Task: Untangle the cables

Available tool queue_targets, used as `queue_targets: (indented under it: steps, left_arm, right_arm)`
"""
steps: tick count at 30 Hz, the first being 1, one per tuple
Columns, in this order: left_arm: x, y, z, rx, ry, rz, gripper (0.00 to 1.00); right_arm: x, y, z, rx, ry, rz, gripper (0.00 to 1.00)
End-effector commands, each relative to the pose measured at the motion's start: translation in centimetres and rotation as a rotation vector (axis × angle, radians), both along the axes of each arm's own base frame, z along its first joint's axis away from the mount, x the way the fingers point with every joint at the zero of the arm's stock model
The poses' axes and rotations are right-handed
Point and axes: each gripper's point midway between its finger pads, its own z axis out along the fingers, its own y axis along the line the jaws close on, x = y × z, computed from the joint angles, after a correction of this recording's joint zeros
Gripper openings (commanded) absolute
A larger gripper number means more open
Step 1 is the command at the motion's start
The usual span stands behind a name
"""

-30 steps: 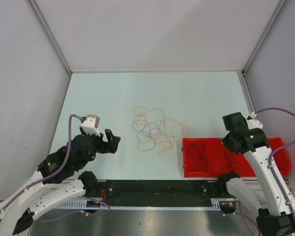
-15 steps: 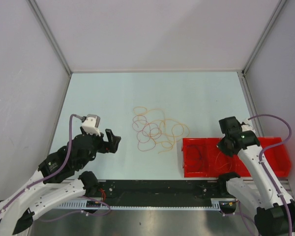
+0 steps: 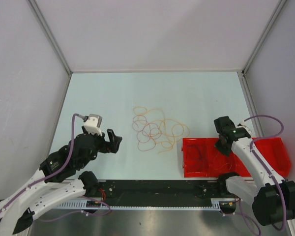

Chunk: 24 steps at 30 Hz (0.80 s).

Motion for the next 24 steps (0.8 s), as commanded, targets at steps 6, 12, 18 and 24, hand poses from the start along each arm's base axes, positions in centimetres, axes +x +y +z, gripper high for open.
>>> queue_targets:
  steps: [6,12,18,24]
  left_arm:
    - [0.2,-0.9,0.2,0.004,-0.017,-0.039,0.88]
    - [0.2,-1.0,0.3,0.001,-0.019,-0.044,0.88]
    - [0.2,-0.9,0.3,0.005,-0.022,-0.041,0.88]
    - [0.3,-0.6,0.2,0.011,-0.021,-0.024,0.89]
  right_arm:
    - [1.0,-0.1,-0.6,0.0,-0.025,-0.04,0.0]
    - [0.9,0.3,2.2,0.031,-0.098,-0.006,0.39]
    - [0.1,1.2,3.7,0.093,-0.101,0.013,0.46]
    - [-1.1,1.1,5.5,0.102,-0.115,0.014,0.56]
